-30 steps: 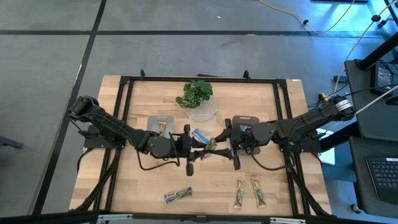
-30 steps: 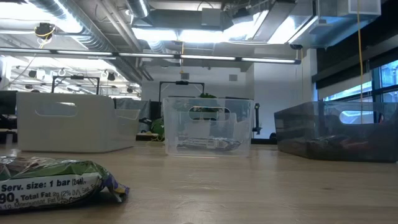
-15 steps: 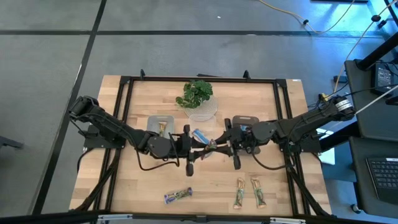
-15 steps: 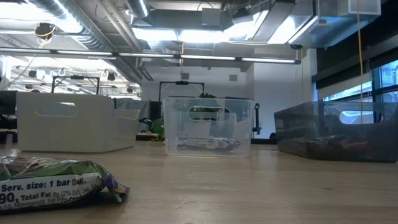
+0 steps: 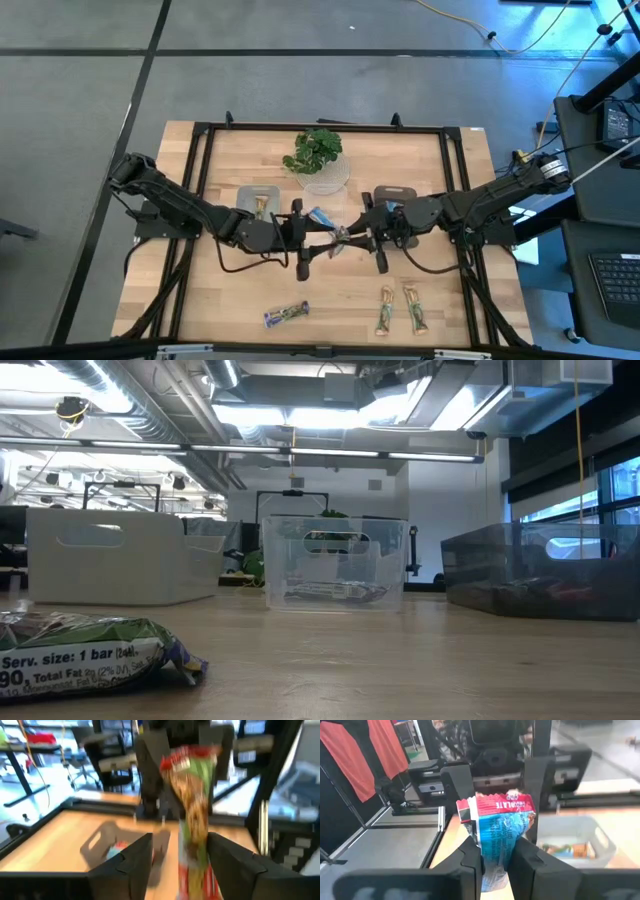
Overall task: Pick and place Granola Bars by type
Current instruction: Put the red granola bar into the black transparent bin
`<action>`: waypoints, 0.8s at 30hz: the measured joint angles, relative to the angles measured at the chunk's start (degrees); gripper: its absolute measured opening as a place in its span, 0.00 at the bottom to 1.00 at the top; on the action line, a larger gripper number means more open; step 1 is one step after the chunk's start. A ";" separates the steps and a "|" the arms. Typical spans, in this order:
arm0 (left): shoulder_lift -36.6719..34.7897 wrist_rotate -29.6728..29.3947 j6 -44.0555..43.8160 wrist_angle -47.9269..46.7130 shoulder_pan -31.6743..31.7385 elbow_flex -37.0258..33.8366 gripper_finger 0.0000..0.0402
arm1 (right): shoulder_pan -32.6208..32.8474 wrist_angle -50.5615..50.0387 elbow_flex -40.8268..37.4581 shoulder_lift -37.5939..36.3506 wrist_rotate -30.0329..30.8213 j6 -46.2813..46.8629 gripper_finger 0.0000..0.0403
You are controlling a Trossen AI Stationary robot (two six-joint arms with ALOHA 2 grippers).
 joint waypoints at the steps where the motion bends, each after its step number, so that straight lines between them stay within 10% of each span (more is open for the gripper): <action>1: -0.53 0.41 0.00 -2.63 0.00 0.00 0.47 | 0.00 -1.70 0.00 -0.48 0.00 0.65 0.18; 17: -4.04 1.64 -10.08 -22.48 -3.23 0.00 0.50 | -1.05 -55.40 -0.04 -6.70 12.99 40.57 0.17; 24: -4.02 1.60 -10.13 -22.46 -3.40 0.00 0.51 | -3.58 -62.35 -0.02 -5.91 16.74 55.80 0.17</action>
